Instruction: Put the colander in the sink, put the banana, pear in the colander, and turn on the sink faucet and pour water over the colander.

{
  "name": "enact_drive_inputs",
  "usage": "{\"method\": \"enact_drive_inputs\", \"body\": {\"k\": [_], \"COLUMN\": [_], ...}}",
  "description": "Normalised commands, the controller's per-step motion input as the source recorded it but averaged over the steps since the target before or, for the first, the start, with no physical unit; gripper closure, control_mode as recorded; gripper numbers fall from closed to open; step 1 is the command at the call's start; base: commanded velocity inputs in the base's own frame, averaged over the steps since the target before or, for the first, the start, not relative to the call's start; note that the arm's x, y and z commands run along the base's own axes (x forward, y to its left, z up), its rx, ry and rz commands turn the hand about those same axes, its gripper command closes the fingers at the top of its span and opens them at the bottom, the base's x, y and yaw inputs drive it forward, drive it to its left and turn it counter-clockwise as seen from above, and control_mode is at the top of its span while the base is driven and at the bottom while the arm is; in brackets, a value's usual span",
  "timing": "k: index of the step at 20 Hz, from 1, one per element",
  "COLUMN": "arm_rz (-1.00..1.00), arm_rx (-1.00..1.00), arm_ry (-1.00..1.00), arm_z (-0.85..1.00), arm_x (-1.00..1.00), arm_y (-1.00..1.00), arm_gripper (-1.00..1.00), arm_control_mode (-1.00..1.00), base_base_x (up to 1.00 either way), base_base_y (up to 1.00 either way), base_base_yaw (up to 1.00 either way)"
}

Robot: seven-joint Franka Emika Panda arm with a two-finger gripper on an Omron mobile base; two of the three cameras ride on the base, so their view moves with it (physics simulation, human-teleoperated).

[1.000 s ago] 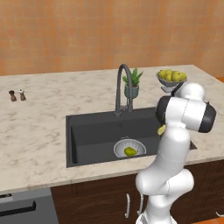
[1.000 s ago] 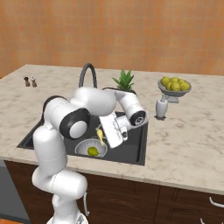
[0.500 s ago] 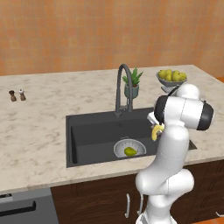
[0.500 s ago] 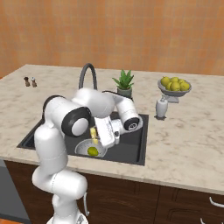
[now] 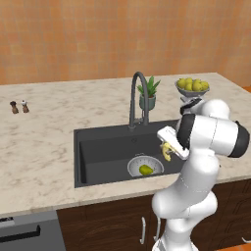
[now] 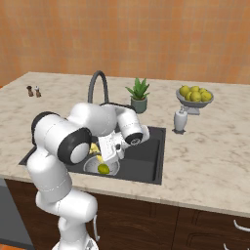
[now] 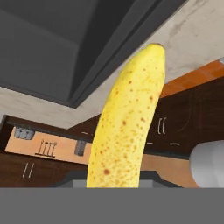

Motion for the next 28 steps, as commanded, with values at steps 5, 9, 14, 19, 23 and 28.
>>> {"method": "enact_drive_inputs", "body": {"k": [5, 9, 14, 19, 23, 28], "arm_rz": [-0.08, -0.09, -0.03, 0.0, -0.01, -0.05], "arm_rx": [0.06, -0.02, -0.15, -0.15, -0.08, -0.05], "arm_ry": [0.01, 0.02, 0.08, 0.04, -0.01, -0.05], "arm_z": [-0.35, -0.35, -0.21, -0.34, -0.56, -0.45], "arm_x": [0.15, 0.25, 0.43, 0.37, 0.12, 0.04], "arm_y": [-0.02, 0.0, 0.0, 0.0, 0.0, 0.0], "arm_gripper": [1.0, 1.0, 1.0, 1.0, 1.0, 1.0], "arm_control_mode": [-1.0, -1.0, -1.0, -1.0, -1.0, -1.0], "base_base_x": [0.0, 0.0, 0.0, 0.0, 0.0, 0.0], "base_base_y": [0.0, 0.0, 0.0, 0.0, 0.0, 0.0], "base_base_yaw": [0.0, 0.0, 0.0, 0.0, 0.0, 0.0]}}
